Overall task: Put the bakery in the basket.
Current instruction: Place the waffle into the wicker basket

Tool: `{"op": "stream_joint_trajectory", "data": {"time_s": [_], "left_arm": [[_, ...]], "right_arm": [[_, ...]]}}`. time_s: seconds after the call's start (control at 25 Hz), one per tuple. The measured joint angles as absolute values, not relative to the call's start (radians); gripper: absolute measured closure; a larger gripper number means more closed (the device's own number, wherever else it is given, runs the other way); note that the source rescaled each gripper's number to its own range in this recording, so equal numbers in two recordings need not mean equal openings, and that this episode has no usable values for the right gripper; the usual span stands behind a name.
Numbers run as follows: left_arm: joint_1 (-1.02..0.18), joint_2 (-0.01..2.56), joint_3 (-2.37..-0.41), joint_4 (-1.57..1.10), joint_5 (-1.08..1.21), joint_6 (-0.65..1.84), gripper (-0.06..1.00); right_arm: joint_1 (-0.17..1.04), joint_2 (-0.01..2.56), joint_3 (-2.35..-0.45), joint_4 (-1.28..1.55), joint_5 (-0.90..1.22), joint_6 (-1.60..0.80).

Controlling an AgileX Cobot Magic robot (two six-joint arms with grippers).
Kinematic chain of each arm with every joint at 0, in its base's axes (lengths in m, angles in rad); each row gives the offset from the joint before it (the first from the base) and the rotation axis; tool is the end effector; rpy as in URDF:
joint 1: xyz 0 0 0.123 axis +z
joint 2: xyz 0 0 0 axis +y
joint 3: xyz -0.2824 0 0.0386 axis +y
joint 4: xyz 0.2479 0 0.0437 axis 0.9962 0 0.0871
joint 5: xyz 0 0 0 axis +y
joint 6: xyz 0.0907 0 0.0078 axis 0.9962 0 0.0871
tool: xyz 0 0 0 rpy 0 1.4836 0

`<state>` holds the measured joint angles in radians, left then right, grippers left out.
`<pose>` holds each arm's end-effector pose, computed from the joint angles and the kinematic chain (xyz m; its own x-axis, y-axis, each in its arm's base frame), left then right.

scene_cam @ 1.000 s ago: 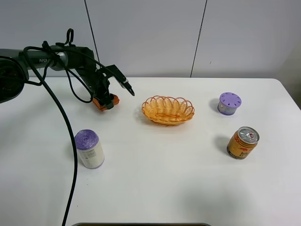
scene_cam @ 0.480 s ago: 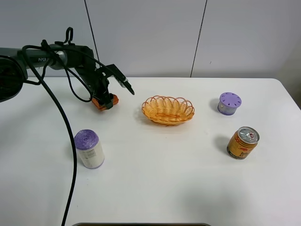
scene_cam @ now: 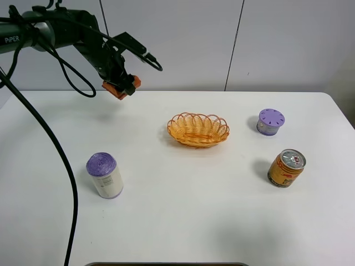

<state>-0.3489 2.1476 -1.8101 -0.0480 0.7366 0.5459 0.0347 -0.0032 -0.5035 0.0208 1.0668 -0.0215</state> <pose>0.4546 -0.1685 0.2219 -0.5088 0.7046 -0.4946 0.6956 0.6750 0.2461 -0.0061 0.0015 0.2776 -0.4545 -0.0272 -0.8903 -0.0561 0.9984 -0.0019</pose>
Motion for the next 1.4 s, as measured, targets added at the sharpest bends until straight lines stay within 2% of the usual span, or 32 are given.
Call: {"op": "stream_joint_trajectory", "data": {"time_s": [0.36, 0.84, 1.4], "left_arm": [[-0.47, 2.017, -1.81, -0.048, 0.713, 0.4, 0.87], [-0.636, 2.005, -1.793, -0.048, 0.608, 0.3, 0.87], [-0.687, 2.009, -1.497, -0.051, 0.16, 0.233, 0.87]], "right_arm": [[0.035, -0.003, -0.504, 0.021, 1.067, -0.022], [0.035, -0.003, -0.504, 0.021, 1.067, -0.022], [0.035, -0.003, -0.504, 0.021, 1.067, -0.022]]}}
